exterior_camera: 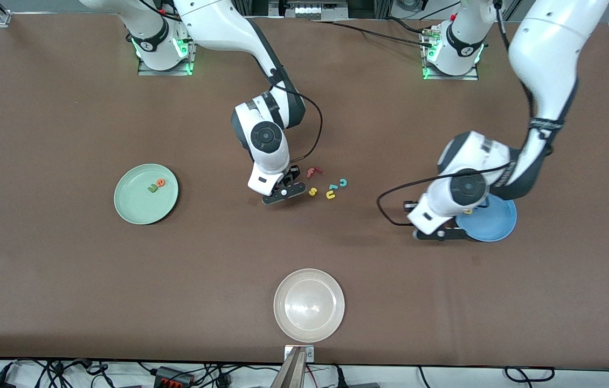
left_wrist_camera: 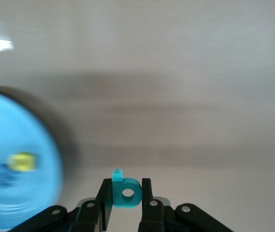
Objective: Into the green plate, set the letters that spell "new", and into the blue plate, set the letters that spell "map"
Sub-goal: 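Drop the b on the blue plate while the right gripper carries the w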
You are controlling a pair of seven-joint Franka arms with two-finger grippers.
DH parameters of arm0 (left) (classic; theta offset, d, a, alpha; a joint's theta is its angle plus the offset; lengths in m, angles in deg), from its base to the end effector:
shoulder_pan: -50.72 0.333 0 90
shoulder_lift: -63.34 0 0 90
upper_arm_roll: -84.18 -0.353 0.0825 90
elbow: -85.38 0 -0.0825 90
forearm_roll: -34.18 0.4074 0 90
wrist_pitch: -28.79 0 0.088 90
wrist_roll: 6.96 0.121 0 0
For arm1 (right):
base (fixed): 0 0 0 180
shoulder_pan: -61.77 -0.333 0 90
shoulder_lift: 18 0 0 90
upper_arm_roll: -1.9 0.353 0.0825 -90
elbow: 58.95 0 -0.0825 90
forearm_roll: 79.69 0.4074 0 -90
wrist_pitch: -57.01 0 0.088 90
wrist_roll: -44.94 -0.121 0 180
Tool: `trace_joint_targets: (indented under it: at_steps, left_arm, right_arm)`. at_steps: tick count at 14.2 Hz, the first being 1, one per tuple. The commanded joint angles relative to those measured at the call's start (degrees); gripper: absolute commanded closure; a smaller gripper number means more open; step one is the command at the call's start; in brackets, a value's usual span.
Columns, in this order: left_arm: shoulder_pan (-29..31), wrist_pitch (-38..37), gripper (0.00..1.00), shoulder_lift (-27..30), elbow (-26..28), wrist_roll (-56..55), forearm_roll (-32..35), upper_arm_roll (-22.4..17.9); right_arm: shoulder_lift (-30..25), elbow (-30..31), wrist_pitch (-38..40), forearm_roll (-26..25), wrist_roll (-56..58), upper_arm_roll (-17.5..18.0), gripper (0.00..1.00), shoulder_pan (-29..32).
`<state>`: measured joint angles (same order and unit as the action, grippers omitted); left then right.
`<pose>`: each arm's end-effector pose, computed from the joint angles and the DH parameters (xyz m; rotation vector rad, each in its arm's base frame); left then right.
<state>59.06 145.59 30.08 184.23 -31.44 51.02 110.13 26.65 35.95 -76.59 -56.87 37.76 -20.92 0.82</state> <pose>0.6601 -0.1591 0.2627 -3.0589 -0.0004 0.2814 0.5376 0.4766 0.1739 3.0862 0.5600 -0.0356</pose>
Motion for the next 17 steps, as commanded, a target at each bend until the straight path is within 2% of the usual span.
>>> trace_joint_targets:
  at_steps: [1, 2, 4, 7, 9, 10, 11, 12, 15, 17]
  left_arm:
    - [6.58, -3.76, 0.9, 2.67, 1.25, 9.25, 1.27, 0.24]
    - [8.43, -4.64, 0.9, 2.59, 1.6, 11.1, 2.05, 0.24]
    - [12.3, -4.57, 0.89, 1.54, 3.18, 13.66, 3.28, 0.33]
    - [15.38, 0.95, 0.86, 0.48, 6.87, 14.46, 7.4, 0.24]
    - [18.46, 5.79, 0.83, -0.39, 8.37, 16.29, 7.86, 0.33]
    - [18.82, 6.33, 0.74, -0.66, 8.29, 18.92, 7.86, 0.24]
    - [19.52, 6.42, 0.44, -0.66, 7.94, 21.12, 7.86, 0.24]
    - [20.05, 6.51, 0.0, -0.58, 7.76, 21.57, 7.86, 0.42]
    - [19.7, 5.73, 0.0, 1.7, 6.89, 21.67, 7.86, 1.47]
    - [19.87, 5.46, 0.0, 4.68, 6.27, 21.49, 7.77, 3.57]
  right_arm:
    - [0.18, -1.03, 0.7, 1.17, 1.29, -0.47, 0.87, 0.75]
    - [0.09, -0.94, 1.22, 1.17, 1.38, -0.91, 0.93, 0.49]
    - [-1.31, -0.85, 5.68, 1.0, 1.64, -5.46, 0.99, 0.23]
    - [-3.51, -0.85, 17.45, 1.17, 7.76, -16.61, 0.99, 0.84]
    - [-3.52, 0.81, 21.26, 1.17, 13.04, -22.33, 0.99, 1.89]
    - [-3.95, 2.73, 21.53, 1.17, 15.33, -23.75, 0.99, 2.77]
    - [-4.83, 5.1, 21.62, 1.17, 17.79, -24.55, 0.99, 3.56]
    - [-5.36, 7.47, 21.45, 1.17, 20.16, -25.34, 0.99, 4.35]
    - [-5.19, 11.62, 20.57, 1.17, 22.56, -26.05, 0.98, 6.28]
    - [-4.57, 12.68, 19.17, 1.17, 25.62, -25.96, 0.97, 8.83]
